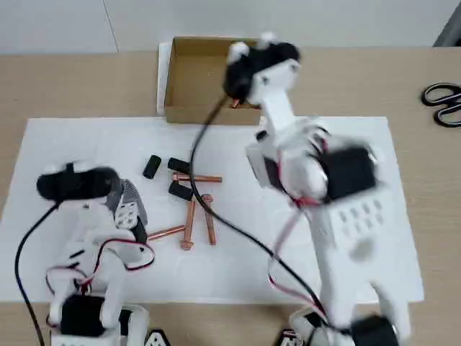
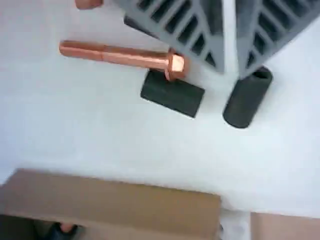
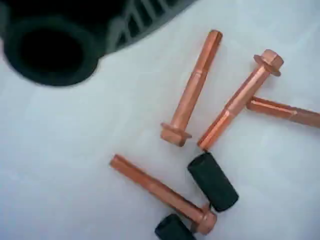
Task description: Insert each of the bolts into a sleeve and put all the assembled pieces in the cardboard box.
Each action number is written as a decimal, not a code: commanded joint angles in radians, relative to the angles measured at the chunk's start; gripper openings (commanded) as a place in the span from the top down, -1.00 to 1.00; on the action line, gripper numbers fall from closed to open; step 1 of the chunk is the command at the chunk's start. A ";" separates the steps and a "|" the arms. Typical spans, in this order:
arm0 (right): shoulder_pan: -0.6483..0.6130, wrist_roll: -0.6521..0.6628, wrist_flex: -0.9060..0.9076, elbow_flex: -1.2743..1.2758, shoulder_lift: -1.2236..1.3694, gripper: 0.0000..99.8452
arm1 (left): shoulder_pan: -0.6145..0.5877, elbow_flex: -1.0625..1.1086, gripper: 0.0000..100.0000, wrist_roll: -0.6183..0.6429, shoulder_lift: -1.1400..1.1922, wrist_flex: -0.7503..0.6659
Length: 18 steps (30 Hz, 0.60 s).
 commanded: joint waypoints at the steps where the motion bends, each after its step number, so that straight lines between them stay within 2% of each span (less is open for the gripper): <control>1: 0.016 0.011 -0.004 0.189 -0.183 0.99 | 0.080 -0.157 0.99 0.008 0.232 0.040; 8: 0.013 0.011 -0.050 0.671 -0.433 0.99 | 0.302 -0.467 0.99 0.037 0.727 0.186; 13: 0.019 0.009 -0.119 0.816 -0.634 0.99 | 0.322 -0.734 0.99 0.221 1.002 0.259; 18: 0.064 0.011 -0.305 1.011 -0.860 0.99 | 0.322 -0.964 0.99 0.276 1.266 0.400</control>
